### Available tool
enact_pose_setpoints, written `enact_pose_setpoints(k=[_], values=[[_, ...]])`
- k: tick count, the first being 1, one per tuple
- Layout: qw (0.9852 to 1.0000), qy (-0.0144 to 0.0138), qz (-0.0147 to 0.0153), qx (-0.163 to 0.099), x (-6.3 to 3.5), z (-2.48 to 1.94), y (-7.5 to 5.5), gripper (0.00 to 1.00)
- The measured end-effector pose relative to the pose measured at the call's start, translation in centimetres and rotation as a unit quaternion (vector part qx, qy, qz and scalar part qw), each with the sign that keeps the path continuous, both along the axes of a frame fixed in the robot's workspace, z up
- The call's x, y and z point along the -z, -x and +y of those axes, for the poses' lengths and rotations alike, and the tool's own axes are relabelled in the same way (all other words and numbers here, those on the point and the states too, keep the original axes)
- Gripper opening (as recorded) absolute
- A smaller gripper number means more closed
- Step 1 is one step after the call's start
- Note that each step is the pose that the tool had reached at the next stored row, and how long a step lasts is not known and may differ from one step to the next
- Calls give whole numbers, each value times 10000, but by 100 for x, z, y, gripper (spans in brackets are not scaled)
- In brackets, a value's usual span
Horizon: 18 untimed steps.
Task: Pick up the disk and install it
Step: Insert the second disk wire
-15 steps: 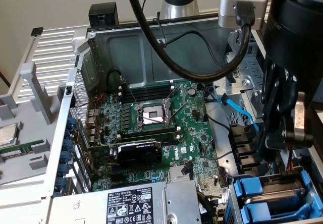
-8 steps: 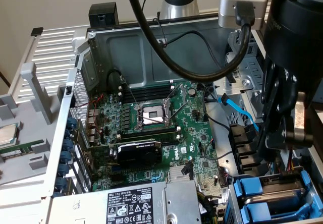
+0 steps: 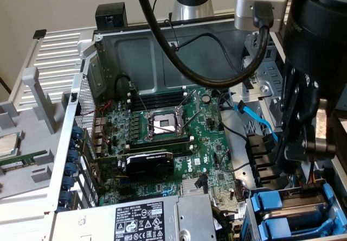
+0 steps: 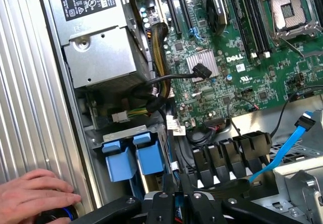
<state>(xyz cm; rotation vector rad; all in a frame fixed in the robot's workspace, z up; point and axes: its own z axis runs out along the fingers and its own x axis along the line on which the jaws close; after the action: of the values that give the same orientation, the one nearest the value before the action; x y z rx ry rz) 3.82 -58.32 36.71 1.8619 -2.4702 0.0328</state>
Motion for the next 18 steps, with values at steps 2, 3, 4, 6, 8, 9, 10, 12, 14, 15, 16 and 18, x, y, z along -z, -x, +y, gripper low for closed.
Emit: enact_pose_setpoints(k=[2, 3, 4, 6, 8, 9, 10, 12, 14, 15, 16, 18], values=[[10000, 0, -45, -14, 0, -3, 16, 16], [10000, 0, -72, -34, -1, -5, 18, 16], [9999, 0, -101, -82, 0, -7, 18, 16], [9996, -2, -139, -230, 2, -8, 18, 16], [9992, -4, -161, -355, 12, -9, 17, 16], [9989, -5, -169, -429, 20, -9, 17, 16], [9986, -5, -174, -500, 26, -9, 18, 16], [9980, -8, -178, -609, 40, -14, 20, 16], [9976, -19, -182, -674, 57, -27, 22, 16], [9973, -26, -184, -704, 67, -35, 25, 16], [9972, -30, -185, -727, 74, -39, 26, 16], [9969, -35, -186, -760, 84, -50, 28, 16]])
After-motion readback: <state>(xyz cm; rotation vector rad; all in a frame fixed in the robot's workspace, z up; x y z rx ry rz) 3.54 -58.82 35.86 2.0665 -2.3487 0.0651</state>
